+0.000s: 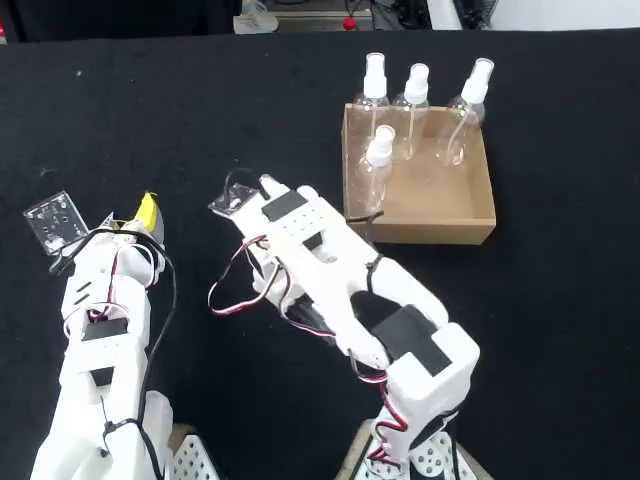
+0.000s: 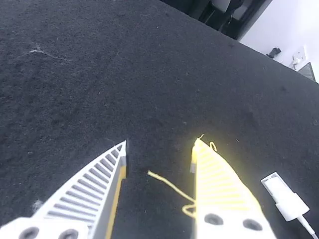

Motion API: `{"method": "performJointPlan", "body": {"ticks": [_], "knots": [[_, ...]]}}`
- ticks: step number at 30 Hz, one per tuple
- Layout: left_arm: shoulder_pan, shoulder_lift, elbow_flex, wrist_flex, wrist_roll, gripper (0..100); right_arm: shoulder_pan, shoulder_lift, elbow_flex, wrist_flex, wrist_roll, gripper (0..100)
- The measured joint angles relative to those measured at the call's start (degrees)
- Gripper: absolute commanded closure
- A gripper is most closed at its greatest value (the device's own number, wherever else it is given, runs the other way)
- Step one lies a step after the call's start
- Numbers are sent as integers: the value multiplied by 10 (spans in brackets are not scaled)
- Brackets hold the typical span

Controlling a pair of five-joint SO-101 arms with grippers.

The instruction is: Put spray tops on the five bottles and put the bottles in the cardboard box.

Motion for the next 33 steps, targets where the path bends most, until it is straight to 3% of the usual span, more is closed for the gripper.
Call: {"method": "performJointPlan", "body": {"ticks": [7,12,16,20,24,28,30,33], "knots": [[0,0,0,0,0,791,20,-24,0,5,0,988],[29,0,0,0,-2,791,76,-170,0,66,-8,988],[91,0,0,0,-84,791,127,-314,0,134,-9,987],[134,0,0,0,-159,791,223,-441,-25,199,-4,987],[149,0,-14,63,-149,791,377,-525,-33,220,33,987],[171,17,-107,211,-115,787,524,-542,-28,221,46,987],[182,52,-155,268,-96,787,571,-546,-5,209,47,987],[199,134,-213,291,-76,786,603,-546,40,175,47,987]]}}
